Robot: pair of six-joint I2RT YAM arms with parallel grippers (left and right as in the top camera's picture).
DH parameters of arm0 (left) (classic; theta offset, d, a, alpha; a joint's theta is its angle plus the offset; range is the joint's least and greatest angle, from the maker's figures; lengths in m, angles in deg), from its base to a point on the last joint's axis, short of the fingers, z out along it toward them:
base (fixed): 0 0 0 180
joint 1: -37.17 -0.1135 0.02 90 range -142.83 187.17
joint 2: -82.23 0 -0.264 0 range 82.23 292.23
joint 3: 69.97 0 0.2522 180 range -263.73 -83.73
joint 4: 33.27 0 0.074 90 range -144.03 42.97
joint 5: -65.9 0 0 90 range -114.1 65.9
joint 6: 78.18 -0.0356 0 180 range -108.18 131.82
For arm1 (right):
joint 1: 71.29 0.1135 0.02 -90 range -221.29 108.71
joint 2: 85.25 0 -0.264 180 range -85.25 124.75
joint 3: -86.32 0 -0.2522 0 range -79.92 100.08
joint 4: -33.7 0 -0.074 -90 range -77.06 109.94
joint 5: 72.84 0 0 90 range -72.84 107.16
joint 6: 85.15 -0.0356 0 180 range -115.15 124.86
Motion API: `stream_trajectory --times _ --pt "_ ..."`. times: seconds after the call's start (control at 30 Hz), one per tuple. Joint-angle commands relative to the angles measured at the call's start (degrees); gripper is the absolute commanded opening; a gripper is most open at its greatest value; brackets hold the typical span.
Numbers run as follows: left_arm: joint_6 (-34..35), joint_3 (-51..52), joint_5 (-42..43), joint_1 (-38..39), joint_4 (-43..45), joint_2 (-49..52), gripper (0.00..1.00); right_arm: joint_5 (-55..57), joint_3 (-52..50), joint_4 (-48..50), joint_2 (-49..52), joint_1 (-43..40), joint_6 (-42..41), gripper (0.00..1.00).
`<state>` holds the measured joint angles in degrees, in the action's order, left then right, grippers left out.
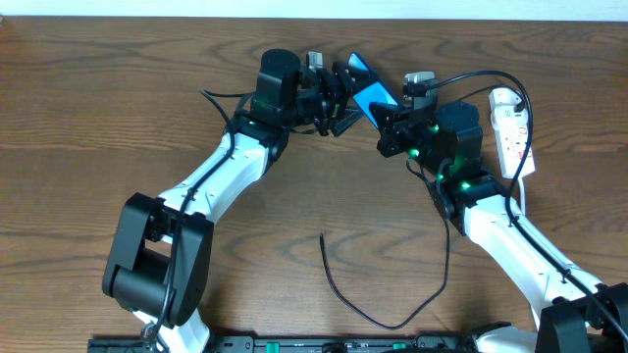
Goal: Plug charger to phone and switch on socket
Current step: 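Close the right gripper on the phone's edge beside the left gripper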
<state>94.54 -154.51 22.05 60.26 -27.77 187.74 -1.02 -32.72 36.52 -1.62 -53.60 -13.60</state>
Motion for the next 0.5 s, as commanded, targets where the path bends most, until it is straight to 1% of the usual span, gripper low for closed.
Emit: stream_trajectory --times 0.0,0.07,0.2,0.23,0.47 --pt "0.09 -0.44 0.74 0.13 0.79 -2.01 0.46 -1.25 1.18 0.37 -0.04 0.42 -1.25 0.01" --pt "0.09 -0.44 0.72 0.13 0.79 -2.01 0.55 -1.25 1.18 0.37 -0.04 0.42 -1.25 0.01" --pt "0.09 -0.44 0.72 0.09 0.79 -2.01 0.87 -1.25 1.18 0.42 -0.07 0.39 -1.25 0.01" --pt "0.09 -0.44 0.72 0.07 0.79 -2.01 0.89 -1.22 1.18 0.44 -0.07 0.39 -1.25 0.01" --pt "0.07 -0.44 0.72 0.07 0.79 -2.01 0.91 -1.22 1.18 0.61 -0.07 0.35 -1.25 0.01"
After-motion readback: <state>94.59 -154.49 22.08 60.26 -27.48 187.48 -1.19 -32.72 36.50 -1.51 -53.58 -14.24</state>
